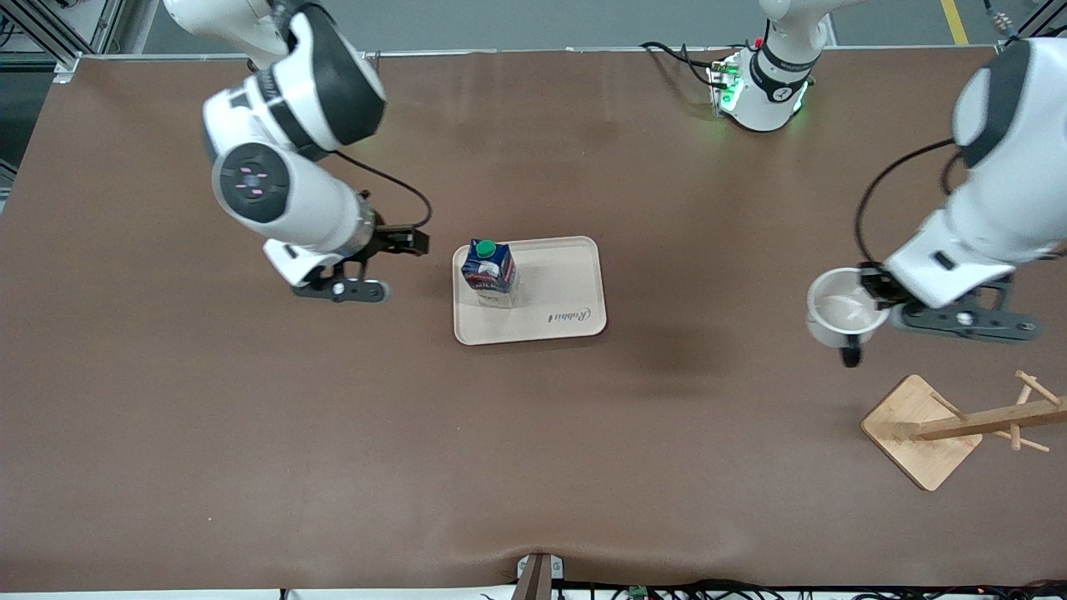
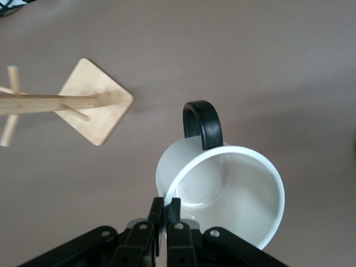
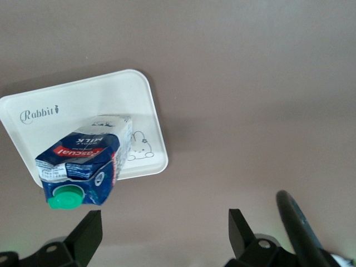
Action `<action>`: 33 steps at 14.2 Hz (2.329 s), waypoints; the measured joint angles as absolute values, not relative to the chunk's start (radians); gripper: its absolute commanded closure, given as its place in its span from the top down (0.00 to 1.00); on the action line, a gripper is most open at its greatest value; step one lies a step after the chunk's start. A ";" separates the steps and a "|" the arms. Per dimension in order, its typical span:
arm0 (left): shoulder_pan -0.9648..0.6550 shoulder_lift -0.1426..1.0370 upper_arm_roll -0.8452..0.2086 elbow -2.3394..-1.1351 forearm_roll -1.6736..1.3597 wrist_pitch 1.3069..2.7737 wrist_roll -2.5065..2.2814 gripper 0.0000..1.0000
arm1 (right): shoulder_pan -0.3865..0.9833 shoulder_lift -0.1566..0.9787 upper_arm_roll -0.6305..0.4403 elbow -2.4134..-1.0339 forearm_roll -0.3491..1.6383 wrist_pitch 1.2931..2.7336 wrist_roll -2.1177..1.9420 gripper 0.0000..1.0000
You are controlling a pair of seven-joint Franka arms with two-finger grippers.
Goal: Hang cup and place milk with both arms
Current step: 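Grasp the milk carton with the right gripper while the left carries the mug, then carry the milk away from the tray while the left gripper hangs the mug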
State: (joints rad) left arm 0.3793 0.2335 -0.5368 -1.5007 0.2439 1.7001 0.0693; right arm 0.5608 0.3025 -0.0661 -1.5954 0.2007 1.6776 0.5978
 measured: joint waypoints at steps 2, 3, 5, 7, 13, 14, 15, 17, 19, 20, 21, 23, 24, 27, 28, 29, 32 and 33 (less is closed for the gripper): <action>0.459 0.235 -0.535 -1.501 0.244 1.726 0.204 0.00 | 0.607 0.332 -0.066 -1.599 0.209 1.737 0.710 1.00; 0.491 0.236 -0.535 -1.501 0.238 1.744 0.252 0.00 | 0.631 0.347 -0.066 -1.600 0.211 1.771 0.772 1.00; 0.545 0.236 -0.535 -1.501 0.175 1.761 0.310 0.00 | 0.668 0.371 -0.066 -1.606 0.212 1.837 0.861 1.00; 0.607 0.236 -0.534 -1.501 0.104 1.764 0.400 0.00 | 0.692 0.386 -0.066 -1.610 0.214 1.905 0.925 1.00; 0.691 0.242 -0.534 -1.501 0.041 1.823 0.505 0.00 | 0.756 0.424 -0.067 -1.655 0.216 2.008 0.976 0.15; 0.691 0.242 -0.534 -1.501 0.036 1.831 0.505 0.00 | 0.769 0.429 -0.067 -1.667 0.216 2.034 0.989 0.00; 0.693 0.244 -0.533 -1.501 0.036 1.841 0.505 0.00 | 0.775 0.432 -0.067 -1.672 0.216 2.037 1.001 0.00; 0.704 0.254 -0.532 -1.501 0.036 1.874 0.506 0.00 | 0.770 0.429 -0.076 -1.654 0.219 1.980 1.007 0.00; 0.711 0.276 -0.532 -1.492 0.035 1.900 0.508 0.00 | 0.751 0.423 -0.087 -1.626 0.218 1.882 0.983 0.00; 0.713 0.290 -0.532 -1.484 0.035 1.905 0.508 0.00 | 0.731 0.421 -0.090 -1.601 0.218 1.837 0.967 0.00; 0.713 0.303 -0.532 -1.474 0.035 1.906 0.509 0.00 | 0.701 0.420 -0.092 -1.565 0.218 1.781 0.949 0.00; 0.719 0.326 -0.531 -1.464 0.033 1.907 0.518 0.00 | 0.627 0.414 -0.096 -1.483 0.218 1.654 0.875 0.00; 0.729 0.335 -0.531 -1.462 0.024 1.910 0.530 0.00 | 0.585 0.408 -0.098 -1.454 0.218 1.591 0.820 0.00; 0.760 0.359 -0.530 -1.457 -0.001 1.917 0.572 0.00 | 0.429 0.369 -0.106 -1.430 0.213 1.425 0.620 0.00; 0.764 0.366 -0.530 -1.455 -0.001 1.918 0.575 0.28 | 0.367 0.353 -0.109 -1.433 0.206 1.395 0.553 0.00; 0.764 0.372 -0.530 -1.453 -0.001 1.921 0.576 0.62 | 0.306 0.338 -0.111 -1.438 0.190 1.380 0.483 0.00; 0.759 0.376 -0.534 -1.450 -0.003 1.930 0.551 1.00 | 0.159 0.310 -0.114 -1.470 0.146 1.373 0.351 0.00; 0.755 0.376 -0.538 -1.448 -0.003 1.931 0.522 1.00 | 0.126 0.307 -0.114 -1.486 0.117 1.373 0.334 0.00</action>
